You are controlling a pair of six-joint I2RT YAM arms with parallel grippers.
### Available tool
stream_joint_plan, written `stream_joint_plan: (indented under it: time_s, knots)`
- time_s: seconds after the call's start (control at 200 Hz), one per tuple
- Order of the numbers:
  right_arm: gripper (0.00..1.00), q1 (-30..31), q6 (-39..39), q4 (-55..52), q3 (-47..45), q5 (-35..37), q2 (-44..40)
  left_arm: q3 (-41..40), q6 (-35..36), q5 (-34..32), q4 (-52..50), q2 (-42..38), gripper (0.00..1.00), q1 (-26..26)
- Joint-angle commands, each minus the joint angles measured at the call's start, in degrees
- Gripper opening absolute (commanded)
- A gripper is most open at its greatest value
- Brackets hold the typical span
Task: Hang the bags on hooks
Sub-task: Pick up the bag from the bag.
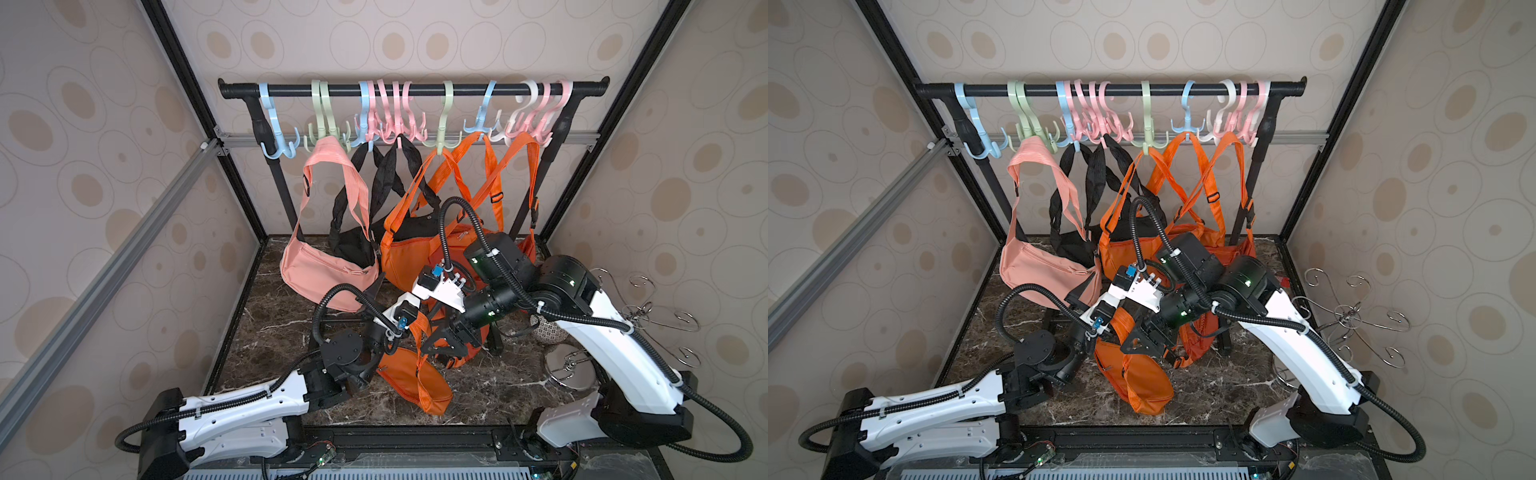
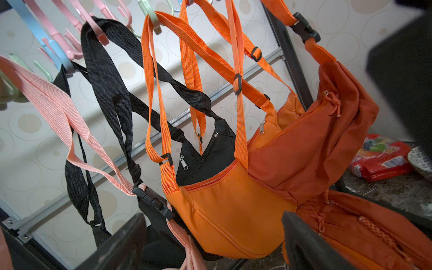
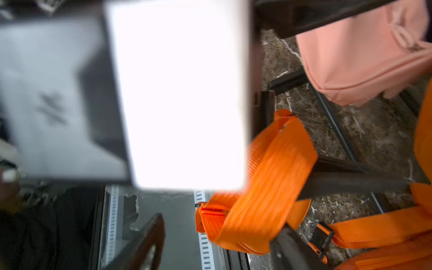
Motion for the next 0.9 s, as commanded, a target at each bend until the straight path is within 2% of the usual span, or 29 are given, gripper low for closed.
stream_joint_plan:
  time_s: [0.0,0.095,0.185,0.29,0.385,0.445,0.5,0.545,0.645,0.695,0.745,0.81,0.895]
  knots:
    - [0.85,5.5,1.8,3.6,-1.1,12.9,-3.7,7.7,-0.2,-1.4,-4.8,0.2,0.87,0.1]
    - [0.85,9.5,3.6,6.0,-2.0,22.1,-3.0,11.8,0.2,-4.1,-8.1,2.3,0.86,-0.8]
    - [0.85,10.5,5.4,10.9,-4.8,26.3,-3.7,13.3,1.6,-6.4,-7.7,3.3,0.86,-2.0]
    - [0.85,12.4,5.7,14.8,-7.8,35.7,-4.8,14.0,2.1,-8.2,-7.5,3.2,0.86,-2.7]
    - [0.82,13.1,5.4,16.7,-9.4,40.5,-4.4,14.5,1.9,-8.8,-7.6,2.7,0.85,-3.5]
    - [0.76,13.2,5.4,16.6,-9.4,41.7,-3.2,15.1,1.8,-9.3,-7.6,2.5,0.85,-3.9]
    - [0.66,13.5,5.5,16.8,-9.8,41.8,-2.3,15.7,1.9,-9.6,-7.6,2.4,0.84,-4.2]
    - [0.48,13.7,5.7,17.2,-10.4,43.1,-1.9,16.1,2.3,-10.1,-7.6,2.3,0.84,-4.5]
    - [0.16,14.7,5.7,18.9,-12.1,47.9,-2.8,16.7,3.2,-11.0,-7.4,1.9,0.84,-4.7]
    - [0.09,14.9,5.8,20.2,-13.2,49.4,-4.2,16.8,3.5,-11.4,-7.4,1.5,0.83,-4.6]
    - [0.1,14.9,5.8,21.5,-14.4,49.9,-5.6,17.0,3.7,-11.6,-7.3,1.1,0.83,-4.6]
    - [0.26,14.9,5.9,22.4,-15.4,50.2,-6.8,17.5,3.7,-11.6,-7.8,0.8,0.82,-4.6]
    - [0.4,15.0,6.4,22.3,-16.1,49.0,-6.8,18.8,3.3,-11.8,-9.3,0.9,0.82,-4.7]
